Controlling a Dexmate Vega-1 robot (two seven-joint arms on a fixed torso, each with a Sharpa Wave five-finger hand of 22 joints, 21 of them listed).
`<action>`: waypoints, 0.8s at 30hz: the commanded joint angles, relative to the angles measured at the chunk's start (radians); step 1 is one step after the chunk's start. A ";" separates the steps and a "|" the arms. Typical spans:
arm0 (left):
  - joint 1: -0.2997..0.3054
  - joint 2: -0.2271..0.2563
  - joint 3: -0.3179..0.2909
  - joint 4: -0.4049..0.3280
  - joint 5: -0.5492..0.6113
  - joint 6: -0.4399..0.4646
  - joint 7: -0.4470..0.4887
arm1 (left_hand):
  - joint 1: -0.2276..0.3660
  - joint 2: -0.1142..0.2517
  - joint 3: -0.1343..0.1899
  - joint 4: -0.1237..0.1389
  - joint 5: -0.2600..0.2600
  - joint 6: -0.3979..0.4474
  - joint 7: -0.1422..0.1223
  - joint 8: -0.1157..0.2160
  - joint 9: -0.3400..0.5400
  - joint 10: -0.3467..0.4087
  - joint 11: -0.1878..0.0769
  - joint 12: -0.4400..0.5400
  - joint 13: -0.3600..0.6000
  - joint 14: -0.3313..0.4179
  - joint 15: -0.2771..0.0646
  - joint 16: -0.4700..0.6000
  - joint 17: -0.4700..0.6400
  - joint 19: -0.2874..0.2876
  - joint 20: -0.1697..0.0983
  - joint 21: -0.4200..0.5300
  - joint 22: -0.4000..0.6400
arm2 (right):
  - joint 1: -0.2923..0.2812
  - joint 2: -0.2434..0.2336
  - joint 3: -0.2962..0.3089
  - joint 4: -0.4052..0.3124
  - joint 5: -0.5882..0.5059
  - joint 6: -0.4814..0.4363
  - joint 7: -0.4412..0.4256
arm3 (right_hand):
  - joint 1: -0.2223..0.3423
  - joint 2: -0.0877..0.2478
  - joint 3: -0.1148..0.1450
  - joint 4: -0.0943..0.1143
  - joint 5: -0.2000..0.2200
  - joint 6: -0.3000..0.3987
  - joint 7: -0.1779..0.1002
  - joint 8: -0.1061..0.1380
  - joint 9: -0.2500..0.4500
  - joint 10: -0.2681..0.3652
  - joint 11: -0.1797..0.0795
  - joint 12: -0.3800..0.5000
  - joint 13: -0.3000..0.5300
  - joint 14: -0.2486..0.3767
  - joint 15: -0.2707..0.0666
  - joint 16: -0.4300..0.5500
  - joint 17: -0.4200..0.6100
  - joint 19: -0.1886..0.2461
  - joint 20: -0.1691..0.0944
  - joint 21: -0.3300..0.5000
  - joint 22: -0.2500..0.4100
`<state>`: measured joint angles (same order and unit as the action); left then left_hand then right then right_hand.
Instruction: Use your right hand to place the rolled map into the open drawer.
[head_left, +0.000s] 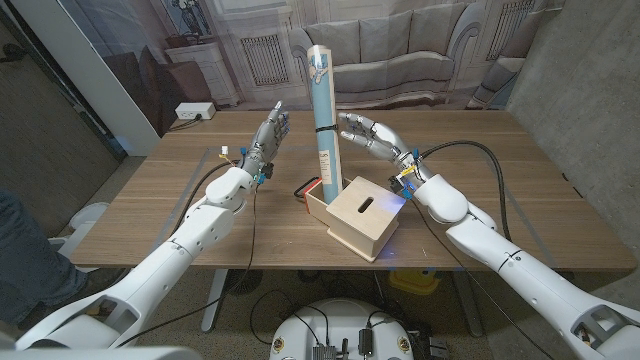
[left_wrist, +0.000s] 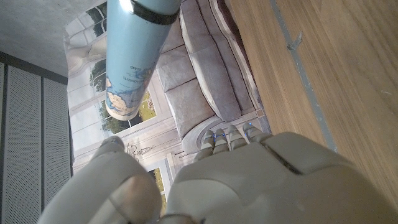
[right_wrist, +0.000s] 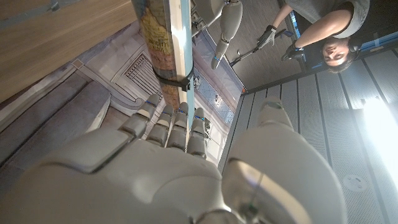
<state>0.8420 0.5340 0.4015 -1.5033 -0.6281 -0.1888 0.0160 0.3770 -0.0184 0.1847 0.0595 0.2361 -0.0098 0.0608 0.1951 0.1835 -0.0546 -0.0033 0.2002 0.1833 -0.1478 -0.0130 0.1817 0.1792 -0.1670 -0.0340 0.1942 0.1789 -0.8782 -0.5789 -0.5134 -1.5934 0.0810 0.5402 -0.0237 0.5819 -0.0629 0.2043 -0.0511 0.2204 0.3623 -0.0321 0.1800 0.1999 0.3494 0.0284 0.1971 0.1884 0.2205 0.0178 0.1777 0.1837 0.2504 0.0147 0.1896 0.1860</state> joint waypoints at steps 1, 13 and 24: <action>0.014 0.005 -0.007 -0.014 0.001 -0.007 0.010 | 0.001 0.009 -0.003 0.000 0.000 0.004 -0.001 0.000 0.002 -0.007 0.003 0.000 0.003 -0.008 0.004 0.004 0.002 -0.058 -0.020 0.007 0.004 | -0.004 -0.009 0.019 -0.015 -0.013 -0.008 -0.023 | -0.005 0.003 -0.006 0.001 0.008 -0.005 0.001 0.005 0.000 -0.007 -0.002 0.004 0.003 -0.005 0.000 0.006 0.003 -0.006 -0.003 0.006 0.003; 0.022 0.014 -0.012 -0.027 0.002 -0.008 0.013 | 0.002 0.009 -0.005 0.000 0.000 0.004 -0.002 0.000 0.002 -0.006 0.002 0.000 0.003 -0.008 0.004 0.004 0.002 -0.059 -0.020 0.007 0.004 | 0.010 -0.017 0.030 -0.016 0.030 -0.037 -0.004 | -0.013 0.003 -0.013 0.001 0.012 -0.015 0.048 0.008 -0.001 0.012 0.028 0.015 0.002 0.012 -0.030 0.012 0.000 0.011 -0.048 0.015 0.003; 0.032 0.025 -0.022 -0.032 -0.002 -0.017 0.009 | 0.002 0.010 -0.006 0.000 0.000 0.003 -0.001 0.000 0.002 -0.005 0.000 0.001 0.003 -0.009 0.003 0.004 0.002 -0.059 -0.021 0.007 0.004 | 0.028 -0.031 0.037 -0.030 0.097 -0.093 0.035 | -0.025 0.006 -0.017 0.007 0.012 -0.012 0.055 0.011 -0.002 0.009 0.023 0.014 0.002 0.011 -0.031 0.012 0.002 0.010 -0.048 0.015 0.003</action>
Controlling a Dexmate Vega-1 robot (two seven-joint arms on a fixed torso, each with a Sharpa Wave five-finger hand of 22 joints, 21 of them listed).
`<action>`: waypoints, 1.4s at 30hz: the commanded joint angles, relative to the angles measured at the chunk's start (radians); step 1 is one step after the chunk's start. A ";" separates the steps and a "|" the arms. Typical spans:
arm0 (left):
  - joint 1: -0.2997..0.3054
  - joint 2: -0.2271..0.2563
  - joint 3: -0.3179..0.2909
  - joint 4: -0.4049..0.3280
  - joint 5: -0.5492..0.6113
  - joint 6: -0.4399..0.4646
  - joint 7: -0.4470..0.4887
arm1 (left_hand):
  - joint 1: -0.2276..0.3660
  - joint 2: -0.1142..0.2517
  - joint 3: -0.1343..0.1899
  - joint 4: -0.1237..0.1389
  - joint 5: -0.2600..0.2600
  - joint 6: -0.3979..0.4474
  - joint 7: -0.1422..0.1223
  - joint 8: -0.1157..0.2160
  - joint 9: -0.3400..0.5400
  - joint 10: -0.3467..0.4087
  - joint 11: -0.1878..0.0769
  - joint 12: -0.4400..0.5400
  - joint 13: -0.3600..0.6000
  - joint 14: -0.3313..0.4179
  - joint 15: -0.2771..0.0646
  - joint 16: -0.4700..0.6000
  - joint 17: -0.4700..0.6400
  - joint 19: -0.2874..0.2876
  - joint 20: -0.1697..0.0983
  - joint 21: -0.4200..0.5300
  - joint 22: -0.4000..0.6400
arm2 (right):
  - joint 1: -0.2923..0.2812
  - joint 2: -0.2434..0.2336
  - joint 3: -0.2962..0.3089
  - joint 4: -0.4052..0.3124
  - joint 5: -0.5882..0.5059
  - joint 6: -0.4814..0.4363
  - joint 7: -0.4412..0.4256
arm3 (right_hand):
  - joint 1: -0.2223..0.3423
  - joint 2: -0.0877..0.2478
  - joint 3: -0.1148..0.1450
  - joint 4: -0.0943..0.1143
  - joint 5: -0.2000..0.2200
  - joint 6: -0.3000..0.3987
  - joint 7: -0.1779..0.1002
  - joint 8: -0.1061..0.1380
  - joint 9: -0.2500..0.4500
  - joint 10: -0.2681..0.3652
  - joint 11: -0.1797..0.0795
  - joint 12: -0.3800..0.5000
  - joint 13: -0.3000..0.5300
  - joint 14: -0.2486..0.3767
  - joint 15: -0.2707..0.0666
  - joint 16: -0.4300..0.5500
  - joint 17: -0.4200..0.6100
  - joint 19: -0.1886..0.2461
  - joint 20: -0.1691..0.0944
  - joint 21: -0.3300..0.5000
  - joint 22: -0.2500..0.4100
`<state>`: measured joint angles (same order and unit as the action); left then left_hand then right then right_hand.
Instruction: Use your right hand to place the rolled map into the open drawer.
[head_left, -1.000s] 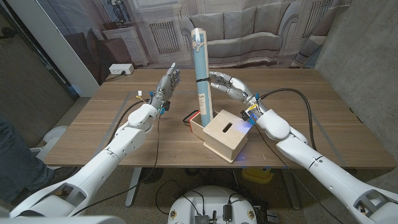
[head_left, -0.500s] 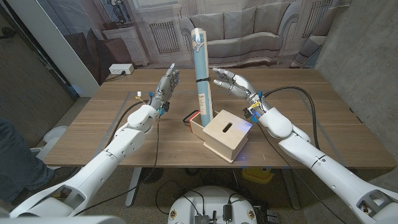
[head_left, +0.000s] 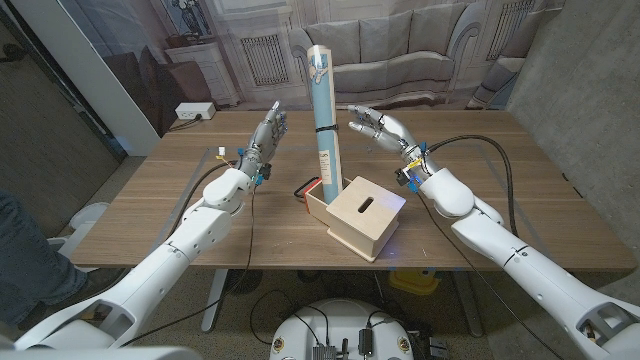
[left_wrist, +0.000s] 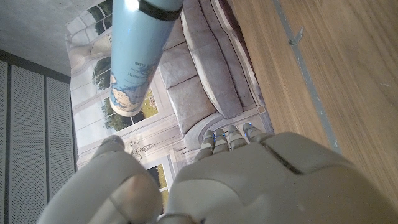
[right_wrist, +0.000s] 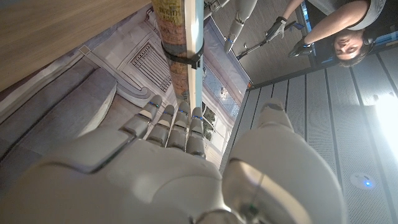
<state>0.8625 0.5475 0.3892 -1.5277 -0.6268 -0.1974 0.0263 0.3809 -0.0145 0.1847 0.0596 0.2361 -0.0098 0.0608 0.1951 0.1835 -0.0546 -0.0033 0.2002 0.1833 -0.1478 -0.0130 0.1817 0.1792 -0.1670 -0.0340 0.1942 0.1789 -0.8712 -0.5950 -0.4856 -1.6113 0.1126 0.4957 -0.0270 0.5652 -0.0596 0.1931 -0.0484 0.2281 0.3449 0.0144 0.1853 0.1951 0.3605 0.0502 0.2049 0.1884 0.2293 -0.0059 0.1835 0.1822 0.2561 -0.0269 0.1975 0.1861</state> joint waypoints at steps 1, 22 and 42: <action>0.013 0.013 -0.011 -0.008 -0.003 -0.008 -0.003 | -0.001 0.006 -0.007 0.000 0.000 0.004 0.000 0.000 0.002 -0.005 0.000 0.001 0.003 -0.009 0.004 0.004 0.002 -0.059 -0.021 0.007 0.004 | 0.022 -0.017 0.010 -0.014 0.071 -0.055 0.041 | -0.009 0.003 -0.006 0.005 0.005 0.005 0.008 0.006 0.003 -0.003 0.001 0.007 0.002 0.002 -0.006 0.006 0.003 0.004 -0.006 0.007 0.002; 0.048 0.059 -0.049 -0.046 -0.031 -0.013 -0.022 | -0.001 0.007 -0.010 -0.001 0.000 0.006 0.000 0.001 0.002 0.000 0.003 0.003 0.003 -0.005 0.008 0.006 0.002 -0.060 -0.021 0.007 0.004 | 0.003 -0.056 0.049 -0.067 0.214 -0.194 0.059 | -0.037 0.006 -0.017 0.018 0.003 0.000 0.021 0.006 0.002 -0.011 0.006 0.005 0.002 -0.005 0.004 0.004 0.004 0.000 0.000 0.005 0.002; 0.093 0.095 -0.074 -0.122 -0.027 -0.021 -0.008 | -0.001 0.009 -0.013 0.000 -0.001 0.007 -0.003 0.001 0.002 0.000 0.006 0.002 0.003 -0.004 0.009 0.006 0.002 -0.059 -0.022 0.008 0.004 | -0.019 -0.057 0.056 -0.057 0.205 -0.188 0.009 | -0.067 0.020 -0.026 0.034 -0.001 -0.006 0.024 0.006 0.001 -0.025 0.008 0.002 0.002 -0.031 0.010 -0.002 0.006 -0.023 -0.004 -0.002 0.002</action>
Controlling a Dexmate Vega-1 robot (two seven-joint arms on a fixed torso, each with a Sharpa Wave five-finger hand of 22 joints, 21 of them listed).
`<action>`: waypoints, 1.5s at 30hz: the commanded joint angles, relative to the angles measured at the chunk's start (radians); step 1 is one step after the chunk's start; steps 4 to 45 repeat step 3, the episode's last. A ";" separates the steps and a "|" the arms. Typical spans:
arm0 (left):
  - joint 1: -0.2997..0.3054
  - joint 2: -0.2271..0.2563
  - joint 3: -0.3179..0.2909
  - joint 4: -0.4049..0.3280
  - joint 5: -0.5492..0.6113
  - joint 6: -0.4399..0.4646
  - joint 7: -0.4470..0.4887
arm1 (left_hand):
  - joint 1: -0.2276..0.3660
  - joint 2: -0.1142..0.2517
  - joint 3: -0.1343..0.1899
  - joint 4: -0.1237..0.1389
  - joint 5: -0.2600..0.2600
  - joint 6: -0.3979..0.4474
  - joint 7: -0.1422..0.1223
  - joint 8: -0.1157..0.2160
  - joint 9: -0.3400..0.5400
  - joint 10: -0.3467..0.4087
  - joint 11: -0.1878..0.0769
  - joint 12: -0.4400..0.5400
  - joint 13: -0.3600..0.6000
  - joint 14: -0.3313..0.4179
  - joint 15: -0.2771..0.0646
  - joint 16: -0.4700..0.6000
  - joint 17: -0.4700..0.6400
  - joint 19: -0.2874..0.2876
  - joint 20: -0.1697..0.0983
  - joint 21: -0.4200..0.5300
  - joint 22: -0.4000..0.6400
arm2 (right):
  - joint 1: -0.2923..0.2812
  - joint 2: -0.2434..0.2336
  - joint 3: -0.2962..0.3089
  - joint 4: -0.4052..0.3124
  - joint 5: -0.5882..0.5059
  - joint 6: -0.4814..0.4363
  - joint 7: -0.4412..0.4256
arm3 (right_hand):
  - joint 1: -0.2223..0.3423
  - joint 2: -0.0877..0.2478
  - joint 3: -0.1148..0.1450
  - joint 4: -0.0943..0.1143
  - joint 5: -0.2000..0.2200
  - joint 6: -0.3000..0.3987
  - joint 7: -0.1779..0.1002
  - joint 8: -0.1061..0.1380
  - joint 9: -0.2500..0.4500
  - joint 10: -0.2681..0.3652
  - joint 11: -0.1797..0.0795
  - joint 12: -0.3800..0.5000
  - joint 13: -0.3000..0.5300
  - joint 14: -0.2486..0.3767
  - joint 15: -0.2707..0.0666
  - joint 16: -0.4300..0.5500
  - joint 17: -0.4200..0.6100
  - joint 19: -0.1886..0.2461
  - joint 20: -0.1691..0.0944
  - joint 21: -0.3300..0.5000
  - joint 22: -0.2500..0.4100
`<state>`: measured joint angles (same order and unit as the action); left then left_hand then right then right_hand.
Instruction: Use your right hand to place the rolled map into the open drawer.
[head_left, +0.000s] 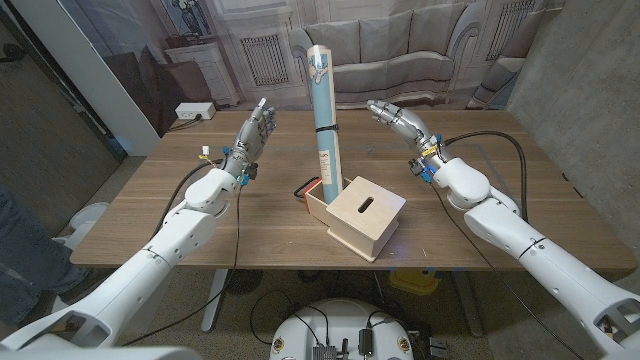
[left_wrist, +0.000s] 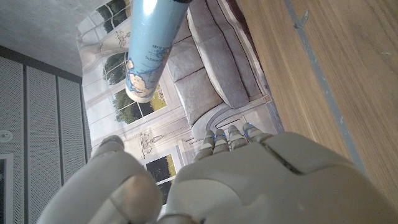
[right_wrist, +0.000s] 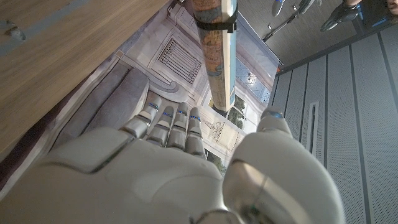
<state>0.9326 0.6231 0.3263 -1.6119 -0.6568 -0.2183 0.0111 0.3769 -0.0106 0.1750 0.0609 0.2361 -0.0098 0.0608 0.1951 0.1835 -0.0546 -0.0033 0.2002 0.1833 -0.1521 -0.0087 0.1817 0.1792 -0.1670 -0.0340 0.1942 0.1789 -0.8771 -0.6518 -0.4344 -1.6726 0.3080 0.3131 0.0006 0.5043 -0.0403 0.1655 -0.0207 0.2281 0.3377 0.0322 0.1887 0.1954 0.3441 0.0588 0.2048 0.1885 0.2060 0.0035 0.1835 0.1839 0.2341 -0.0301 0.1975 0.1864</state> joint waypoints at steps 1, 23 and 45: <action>0.023 0.019 -0.011 -0.037 0.002 0.001 0.005 | 0.003 0.005 -0.004 -0.002 -0.001 0.006 -0.002 0.001 0.002 0.000 0.006 0.002 0.003 0.000 0.004 0.005 0.002 -0.060 -0.022 0.008 0.004 | -0.013 0.001 0.004 0.005 0.011 -0.006 -0.020 | -0.006 0.001 0.002 0.007 -0.001 0.002 0.006 0.003 0.001 -0.008 0.000 0.002 0.002 -0.008 0.000 -0.002 0.004 -0.001 -0.001 -0.002 0.002; 0.025 0.017 -0.010 -0.034 0.001 -0.004 0.001 | 0.003 0.005 -0.004 -0.002 -0.001 0.006 -0.003 0.001 0.002 0.000 0.005 0.002 0.003 0.000 0.004 0.006 0.002 -0.060 -0.022 0.008 0.004 | -0.012 0.004 0.001 0.007 0.010 -0.008 -0.021 | -0.007 0.002 0.002 0.007 -0.001 0.003 0.007 0.004 0.001 -0.007 -0.001 0.002 0.002 -0.008 0.000 -0.002 0.004 -0.001 -0.002 -0.002 0.002; 0.025 0.017 -0.010 -0.034 0.001 -0.004 0.001 | 0.003 0.005 -0.004 -0.002 -0.001 0.006 -0.003 0.001 0.002 0.000 0.005 0.002 0.003 0.000 0.004 0.006 0.002 -0.060 -0.022 0.008 0.004 | -0.012 0.004 0.001 0.007 0.010 -0.008 -0.021 | -0.007 0.002 0.002 0.007 -0.001 0.003 0.007 0.004 0.001 -0.007 -0.001 0.002 0.002 -0.008 0.000 -0.002 0.004 -0.001 -0.002 -0.002 0.002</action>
